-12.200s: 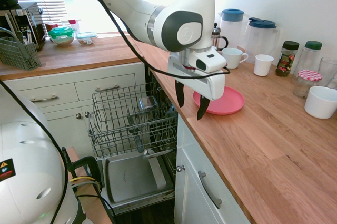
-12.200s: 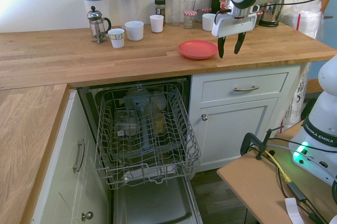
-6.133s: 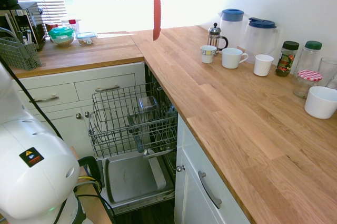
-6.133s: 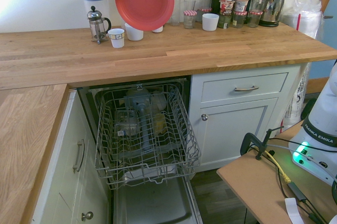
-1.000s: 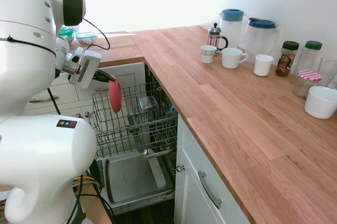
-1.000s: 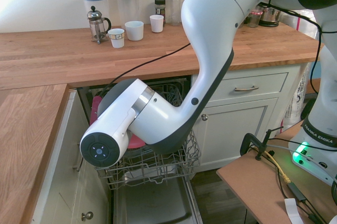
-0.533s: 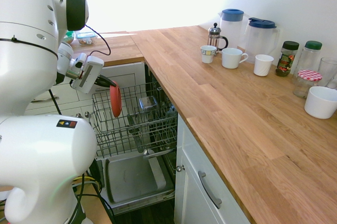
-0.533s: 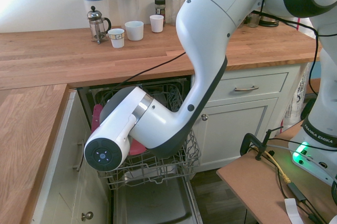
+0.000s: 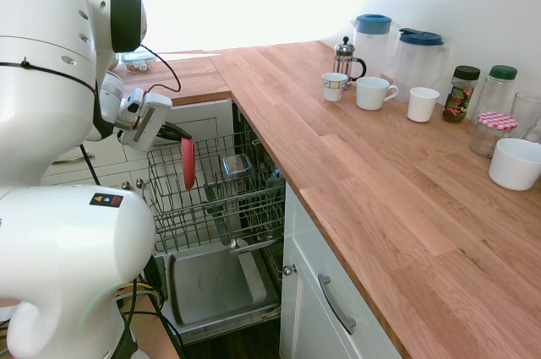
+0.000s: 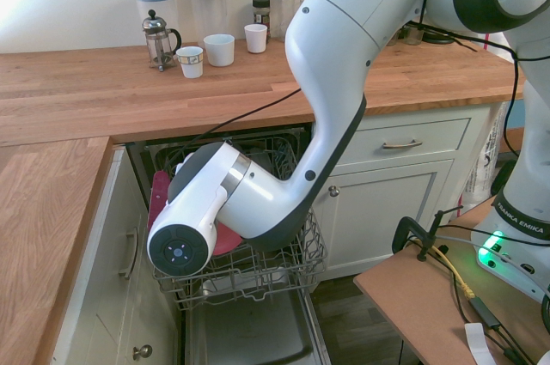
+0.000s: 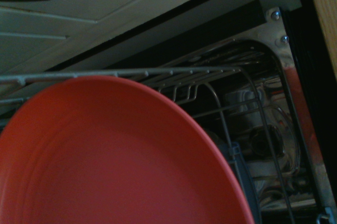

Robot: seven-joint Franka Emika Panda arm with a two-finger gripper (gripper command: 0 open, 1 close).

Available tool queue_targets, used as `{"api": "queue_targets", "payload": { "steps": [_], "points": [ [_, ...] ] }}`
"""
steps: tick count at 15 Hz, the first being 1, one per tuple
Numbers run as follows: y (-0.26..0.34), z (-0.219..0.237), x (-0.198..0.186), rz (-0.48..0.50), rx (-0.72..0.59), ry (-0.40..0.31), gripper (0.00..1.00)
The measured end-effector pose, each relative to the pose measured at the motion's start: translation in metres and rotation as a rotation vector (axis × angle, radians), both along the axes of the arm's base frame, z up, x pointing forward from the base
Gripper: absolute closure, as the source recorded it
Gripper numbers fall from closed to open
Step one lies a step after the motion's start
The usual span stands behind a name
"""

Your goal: Put the plate in the dishwasher

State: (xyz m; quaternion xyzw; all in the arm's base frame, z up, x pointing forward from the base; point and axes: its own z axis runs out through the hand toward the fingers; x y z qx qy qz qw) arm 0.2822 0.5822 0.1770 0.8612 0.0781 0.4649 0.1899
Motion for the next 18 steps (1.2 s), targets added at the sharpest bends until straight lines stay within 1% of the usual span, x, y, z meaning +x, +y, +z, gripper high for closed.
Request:
{"api": "queue_targets", "payload": {
  "steps": [3,5,6,18],
  "points": [
    [0.001,-0.022,-0.011,0.030,-0.017,0.010,1.00],
    [0.001,-0.028,-0.015,0.041,-0.025,0.010,1.00],
    [0.002,-0.028,-0.015,0.042,-0.024,0.011,0.00],
    [0.007,-0.023,-0.009,0.051,0.003,0.021,0.00]
  ]
}}
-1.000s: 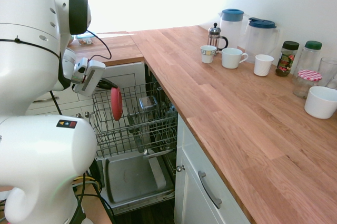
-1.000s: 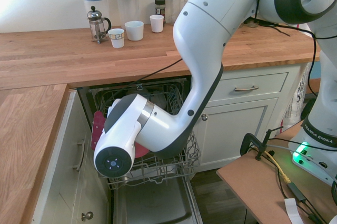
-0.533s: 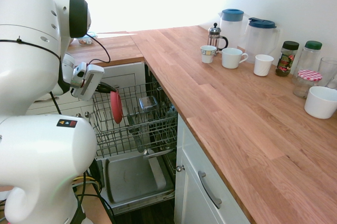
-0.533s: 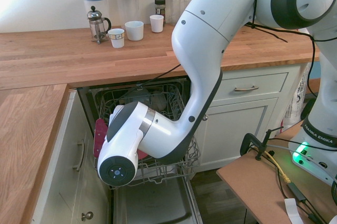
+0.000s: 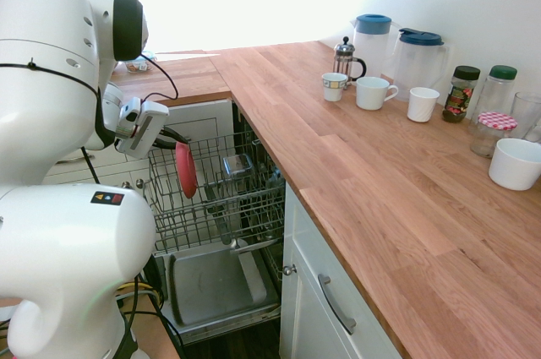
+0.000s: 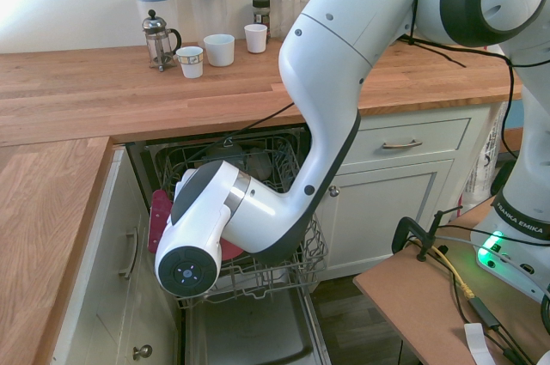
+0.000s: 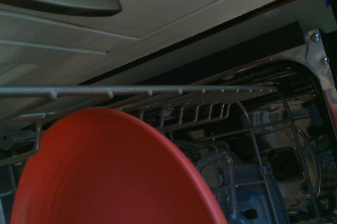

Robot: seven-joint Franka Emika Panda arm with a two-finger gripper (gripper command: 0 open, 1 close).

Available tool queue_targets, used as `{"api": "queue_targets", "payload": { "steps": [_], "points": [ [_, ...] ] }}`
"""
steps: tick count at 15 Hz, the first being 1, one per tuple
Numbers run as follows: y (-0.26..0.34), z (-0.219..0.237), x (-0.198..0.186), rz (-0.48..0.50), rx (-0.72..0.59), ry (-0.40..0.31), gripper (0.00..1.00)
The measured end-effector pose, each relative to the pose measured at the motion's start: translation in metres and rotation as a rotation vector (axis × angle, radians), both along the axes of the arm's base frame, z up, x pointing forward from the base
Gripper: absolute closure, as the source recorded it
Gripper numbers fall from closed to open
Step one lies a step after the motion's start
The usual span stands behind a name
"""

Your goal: Put the plate in the dishwasher

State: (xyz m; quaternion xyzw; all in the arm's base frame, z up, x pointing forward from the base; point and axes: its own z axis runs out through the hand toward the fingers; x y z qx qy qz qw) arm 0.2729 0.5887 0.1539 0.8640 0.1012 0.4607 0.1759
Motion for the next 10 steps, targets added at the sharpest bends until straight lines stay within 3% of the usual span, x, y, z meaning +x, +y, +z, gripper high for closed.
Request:
{"api": "queue_targets", "payload": {
  "steps": [10],
  "points": [
    [0.009,0.002,-0.013,0.063,0.000,0.017,0.00]
  ]
}}
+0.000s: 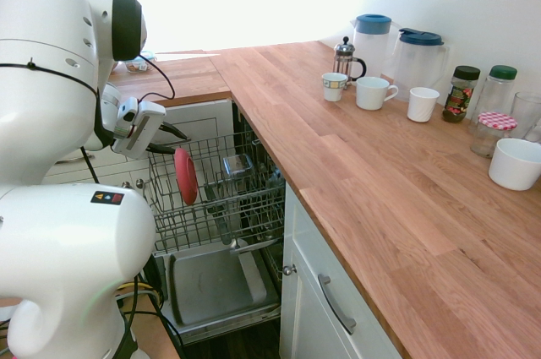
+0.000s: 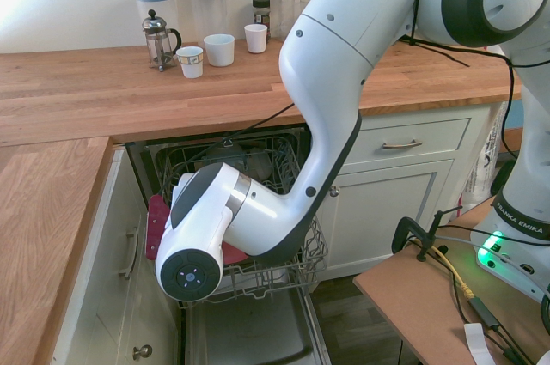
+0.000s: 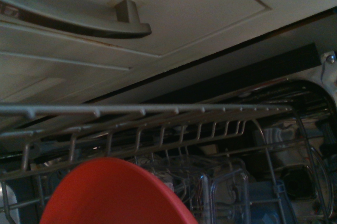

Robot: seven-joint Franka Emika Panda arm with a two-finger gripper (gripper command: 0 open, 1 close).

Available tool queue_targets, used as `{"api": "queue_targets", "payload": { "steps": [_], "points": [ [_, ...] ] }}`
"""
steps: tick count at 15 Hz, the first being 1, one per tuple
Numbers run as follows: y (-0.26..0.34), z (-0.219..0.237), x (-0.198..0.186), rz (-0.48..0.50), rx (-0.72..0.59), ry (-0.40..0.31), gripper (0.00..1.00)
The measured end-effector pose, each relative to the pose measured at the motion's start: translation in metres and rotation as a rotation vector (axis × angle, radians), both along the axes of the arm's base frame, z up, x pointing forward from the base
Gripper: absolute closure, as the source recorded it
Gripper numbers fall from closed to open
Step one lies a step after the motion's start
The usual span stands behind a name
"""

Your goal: Put the plate in the dishwasher

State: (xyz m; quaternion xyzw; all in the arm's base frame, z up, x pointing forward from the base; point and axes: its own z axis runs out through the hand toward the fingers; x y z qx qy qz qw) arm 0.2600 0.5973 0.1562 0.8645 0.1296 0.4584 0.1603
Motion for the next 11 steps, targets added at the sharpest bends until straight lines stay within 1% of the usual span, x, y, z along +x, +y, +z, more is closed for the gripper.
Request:
{"api": "queue_targets", "payload": {
  "steps": [4,6,8,11],
  "points": [
    [0.008,0.011,-0.019,0.043,-0.003,-0.013,0.00],
    [0.005,0.022,-0.032,0.051,-0.011,-0.033,0.00],
    [-0.003,0.039,-0.042,0.039,-0.005,-0.041,0.00],
    [-0.020,0.074,-0.044,0.016,0.033,-0.047,0.00]
  ]
}}
